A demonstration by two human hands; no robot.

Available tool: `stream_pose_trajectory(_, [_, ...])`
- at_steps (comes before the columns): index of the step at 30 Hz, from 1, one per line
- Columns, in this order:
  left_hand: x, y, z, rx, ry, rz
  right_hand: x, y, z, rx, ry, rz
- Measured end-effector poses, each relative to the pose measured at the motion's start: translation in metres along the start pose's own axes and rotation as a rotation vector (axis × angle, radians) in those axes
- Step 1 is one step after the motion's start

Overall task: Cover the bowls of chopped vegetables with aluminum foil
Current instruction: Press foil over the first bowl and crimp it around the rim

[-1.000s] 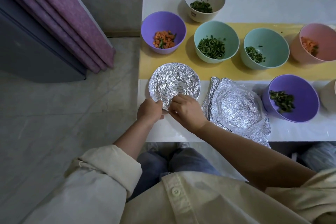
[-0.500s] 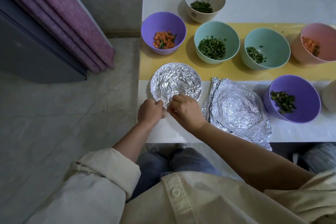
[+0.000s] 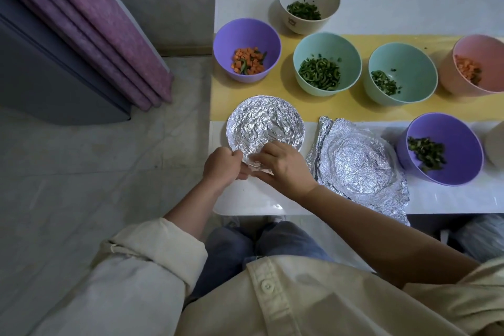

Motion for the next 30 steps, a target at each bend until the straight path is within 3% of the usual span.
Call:
stream_pose_trajectory(6, [-0.012,0.009,-0.009,0.01,0.022,-0.003,-0.008,0.01,0.006,0.0,0.031,0.087])
stream_pose_trajectory(14, [0.01,-0.003,0.017,0.011,0.382,-0.092,0.006,-0.012,-0.011,0.023,0.023,0.066])
stream_pose_trajectory(30, [0.0,0.009,0.006,-0.033,0.267,-0.041,0.008,-0.016,-0.019,0.071,0.042,0.045])
Point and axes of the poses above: each hand's wrist, its own z-axis away from the middle knuckle, its own x-axis out of the palm, y = z × x, the point moved 2 cm from there along -z, towards the middle knuckle, and after that the axes turned 6 degrees about x, right-handed, at the moved point
